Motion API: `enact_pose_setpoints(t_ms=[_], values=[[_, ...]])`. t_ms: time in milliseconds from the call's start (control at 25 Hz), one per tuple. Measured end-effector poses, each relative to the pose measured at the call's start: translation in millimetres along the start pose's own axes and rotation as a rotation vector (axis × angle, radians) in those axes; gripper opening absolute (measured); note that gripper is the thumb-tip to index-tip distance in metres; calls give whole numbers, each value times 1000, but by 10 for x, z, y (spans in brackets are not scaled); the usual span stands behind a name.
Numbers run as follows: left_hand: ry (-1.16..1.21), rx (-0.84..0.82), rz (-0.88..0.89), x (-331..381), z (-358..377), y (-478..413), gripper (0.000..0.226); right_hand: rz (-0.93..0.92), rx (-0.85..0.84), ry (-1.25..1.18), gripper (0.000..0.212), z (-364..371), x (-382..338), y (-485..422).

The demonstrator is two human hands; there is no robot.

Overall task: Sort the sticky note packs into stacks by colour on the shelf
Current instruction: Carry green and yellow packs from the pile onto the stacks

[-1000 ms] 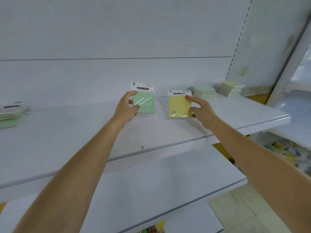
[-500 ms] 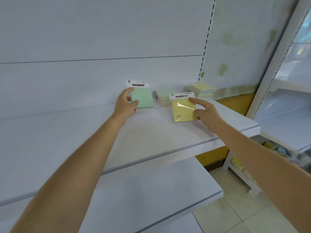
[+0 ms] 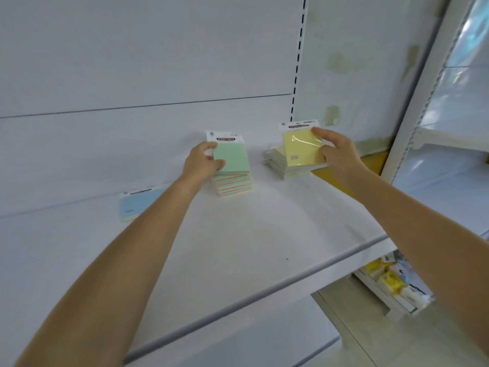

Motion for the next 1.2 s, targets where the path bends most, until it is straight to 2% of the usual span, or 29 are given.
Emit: enact_pose_setpoints(t_ms=[120, 320, 400, 520, 640, 720, 800, 920, 1040, 1080, 1160, 1200], values=[[17, 70, -152, -113, 88, -87, 41, -11, -8, 1, 51, -56, 67, -317], [-101, 311, -147, -66, 106, -38, 39, 7, -110, 4, 50, 28, 244, -699], [-115, 336, -152, -69, 96, 0, 37, 22, -177, 37, 48, 130, 349, -764], [-131, 340, -156, -77, 108, 103, 22, 47, -284, 109, 43, 287, 472, -776], [-159, 386, -142, -77, 159, 196, 29, 62, -350, 210, 34, 346, 518, -771], [-176, 409, -140, -59, 203, 257, 26, 47, -392, 246, 28, 360, 557, -757], [-195, 418, -135, -39, 229, 281, 18, 18, -427, 216, 31, 387, 597, -740], [-198, 442, -138, -28, 229, 288, 20, -8, -470, 186, 31, 405, 611, -693], [-165, 427, -143, -70, 214, 268, 21, -40, -500, 232, 16, 403, 582, -671], [-162, 425, -147, -88, 200, 271, 29, -60, -503, 268, 15, 384, 574, -680], [-207, 431, -129, -99, 153, 314, 38, -164, -425, 405, 39, 300, 440, -706], [-248, 444, -103, -98, 112, 348, 39, -269, -375, 445, 44, 298, 298, -699]])
Point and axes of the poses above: each hand's wrist, its own y-axis away from the middle knuckle, its own z-axis out of the palm, x = y × z, the point moved 7 cm from there along -y, towards the middle knuckle, and after that the axes turned 14 degrees about -z, right-handed, at the moved point
